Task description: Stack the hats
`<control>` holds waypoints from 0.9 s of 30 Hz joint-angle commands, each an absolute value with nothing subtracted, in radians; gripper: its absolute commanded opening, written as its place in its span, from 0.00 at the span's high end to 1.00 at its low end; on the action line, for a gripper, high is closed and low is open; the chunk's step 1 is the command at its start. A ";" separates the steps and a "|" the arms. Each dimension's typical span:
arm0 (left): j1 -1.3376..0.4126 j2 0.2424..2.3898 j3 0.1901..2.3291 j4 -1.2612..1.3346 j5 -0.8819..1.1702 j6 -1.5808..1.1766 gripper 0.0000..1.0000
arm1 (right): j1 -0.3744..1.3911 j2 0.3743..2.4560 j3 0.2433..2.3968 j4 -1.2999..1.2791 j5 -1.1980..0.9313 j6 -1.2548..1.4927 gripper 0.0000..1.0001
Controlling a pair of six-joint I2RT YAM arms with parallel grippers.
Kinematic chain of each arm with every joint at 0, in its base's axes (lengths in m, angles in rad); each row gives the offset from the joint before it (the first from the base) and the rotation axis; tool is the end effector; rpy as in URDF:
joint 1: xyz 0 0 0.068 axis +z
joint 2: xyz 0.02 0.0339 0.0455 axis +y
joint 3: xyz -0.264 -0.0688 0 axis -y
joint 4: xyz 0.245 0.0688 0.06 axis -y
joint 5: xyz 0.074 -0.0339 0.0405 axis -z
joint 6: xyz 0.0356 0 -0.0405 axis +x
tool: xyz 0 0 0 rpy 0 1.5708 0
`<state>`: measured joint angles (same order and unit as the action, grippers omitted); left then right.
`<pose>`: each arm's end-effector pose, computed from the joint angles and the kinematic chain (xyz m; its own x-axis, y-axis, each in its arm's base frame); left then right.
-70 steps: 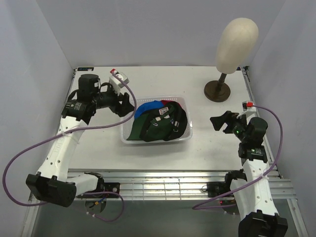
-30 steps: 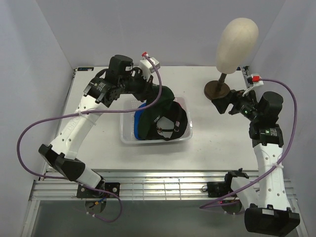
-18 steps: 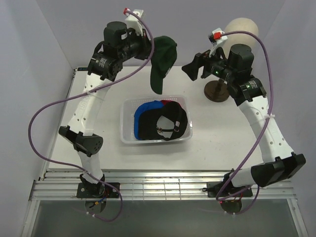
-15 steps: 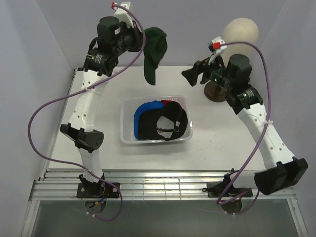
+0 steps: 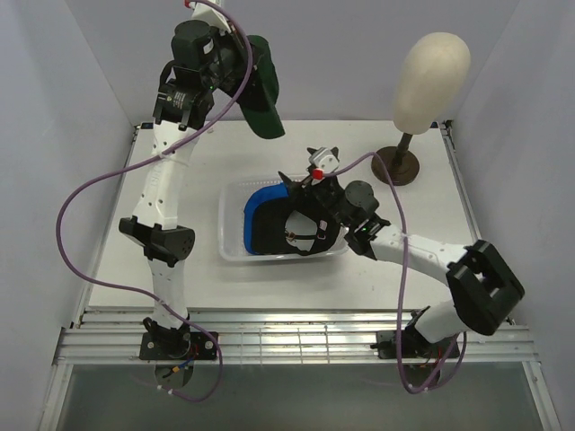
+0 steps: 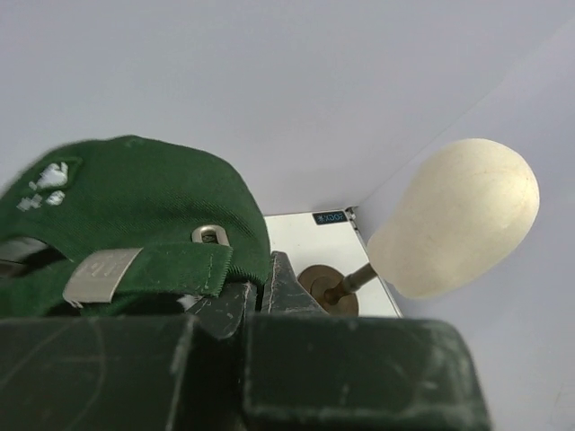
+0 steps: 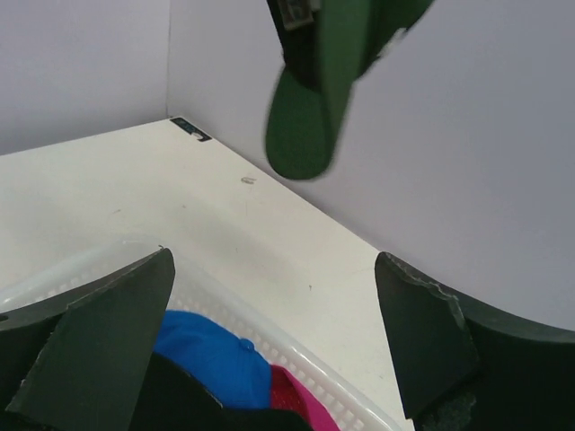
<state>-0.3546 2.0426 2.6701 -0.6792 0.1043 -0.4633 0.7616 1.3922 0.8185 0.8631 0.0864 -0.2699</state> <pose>0.3854 -0.1466 0.5354 -0.2413 -0.3846 -0.8910 0.3745 0.8101 -0.4511 0.2311 0.2161 0.3220 0.3664 -0.0177 -0.9303 -0.5499 0.8024 -0.2318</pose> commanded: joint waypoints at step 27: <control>-0.368 1.979 2.737 -0.600 0.213 -0.482 1.00 | 0.724 1.753 1.209 1.022 0.224 0.048 0.21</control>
